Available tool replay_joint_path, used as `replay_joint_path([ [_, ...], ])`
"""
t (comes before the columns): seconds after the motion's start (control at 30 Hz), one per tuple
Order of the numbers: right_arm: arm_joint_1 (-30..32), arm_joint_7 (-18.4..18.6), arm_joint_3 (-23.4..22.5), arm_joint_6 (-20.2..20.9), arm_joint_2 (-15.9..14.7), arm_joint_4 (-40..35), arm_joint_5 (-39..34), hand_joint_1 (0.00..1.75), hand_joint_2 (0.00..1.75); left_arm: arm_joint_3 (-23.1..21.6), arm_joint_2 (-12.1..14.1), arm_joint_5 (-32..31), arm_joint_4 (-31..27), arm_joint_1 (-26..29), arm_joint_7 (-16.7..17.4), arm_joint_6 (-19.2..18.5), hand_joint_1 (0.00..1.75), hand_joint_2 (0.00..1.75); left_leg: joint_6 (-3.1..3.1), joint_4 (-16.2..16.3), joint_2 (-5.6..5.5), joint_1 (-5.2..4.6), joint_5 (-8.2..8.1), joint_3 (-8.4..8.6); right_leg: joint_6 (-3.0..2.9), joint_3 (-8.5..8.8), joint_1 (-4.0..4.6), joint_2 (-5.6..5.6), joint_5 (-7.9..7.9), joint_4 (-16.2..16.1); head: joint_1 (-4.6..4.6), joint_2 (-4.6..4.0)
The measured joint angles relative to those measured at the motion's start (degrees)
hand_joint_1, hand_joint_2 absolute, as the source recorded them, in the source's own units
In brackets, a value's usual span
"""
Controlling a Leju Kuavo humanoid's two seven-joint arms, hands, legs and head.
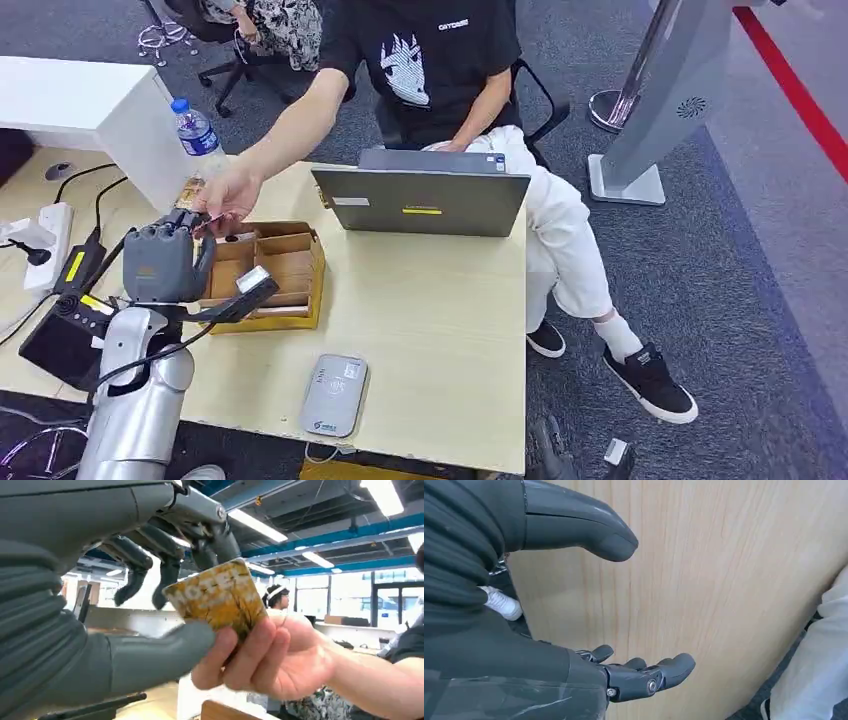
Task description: Pass the card to the sensor for recognition and then transmit it.
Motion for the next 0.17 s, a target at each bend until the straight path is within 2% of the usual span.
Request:
replay_joint_path([
  [0.17,0.02,-0.04,0.00,0.00,0.04,0.00,-0.11,0.00,1.75,1.36,-0.83,2.26,-1.20,0.68,-1.91,3.15,0.00,1.75,0.00,0.00,0.01,0.00,0.00,0.00,0.00,0.00,0.00,0.01,0.00,0.00,0.00,0.00],
])
